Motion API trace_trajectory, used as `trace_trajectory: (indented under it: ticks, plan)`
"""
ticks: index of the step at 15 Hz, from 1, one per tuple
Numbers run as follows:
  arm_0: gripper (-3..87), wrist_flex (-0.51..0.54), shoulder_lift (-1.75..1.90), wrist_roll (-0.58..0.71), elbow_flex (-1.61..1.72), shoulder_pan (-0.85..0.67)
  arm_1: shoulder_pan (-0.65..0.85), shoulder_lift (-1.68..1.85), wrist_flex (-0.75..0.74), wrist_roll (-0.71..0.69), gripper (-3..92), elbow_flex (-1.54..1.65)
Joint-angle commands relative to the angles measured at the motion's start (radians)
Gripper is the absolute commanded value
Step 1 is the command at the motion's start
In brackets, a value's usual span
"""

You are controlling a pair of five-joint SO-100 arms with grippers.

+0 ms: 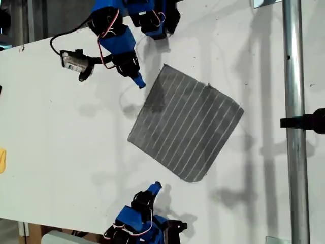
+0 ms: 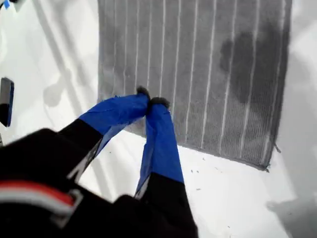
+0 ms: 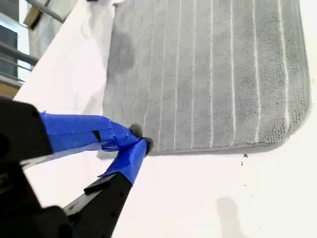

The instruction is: Grasp corners of a towel and fold twice.

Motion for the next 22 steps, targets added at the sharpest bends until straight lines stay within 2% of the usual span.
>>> trace_trajectory:
  ticks: [1,4,6,8,10,13,15,18,22]
  plan:
    - [-2.9,0.026,-0.078,0.005,-0.167,0.04,-0.054,-0.144,0.028,-0.031,-0.3,-0.245]
    - [-2.9,0.031,-0.092,-0.014,-0.166,0.055,-0.121,-0.245,-0.021,-0.026,-0.3,-0.302]
    - [-2.9,0.017,-0.095,-0.023,-0.15,0.057,-0.147,-0.35,-0.097,-0.023,-0.3,-0.221]
    - [-2.9,0.003,-0.1,-0.028,-0.135,0.064,-0.121,-0.43,-0.153,-0.028,-0.3,-0.084]
    - [-2.9,-0.003,-0.1,-0.04,-0.123,0.075,-0.054,-0.448,-0.287,-0.029,-0.3,0.112]
    - [-2.9,-0.011,-0.101,-0.052,-0.107,0.086,-0.034,-0.615,-0.385,-0.003,-0.3,0.164]
    - [-2.9,-0.012,-0.101,-0.054,-0.101,0.084,-0.038,-0.753,-0.374,0.055,-0.3,0.127]
    - [-2.9,-0.034,-0.106,-0.051,-0.087,0.08,-0.014,-0.899,-0.31,0.061,-0.3,0.015]
    - [-2.9,-0.061,-0.112,-0.057,-0.069,0.084,0.189,-1.043,-0.272,-0.192,-0.3,-0.213]
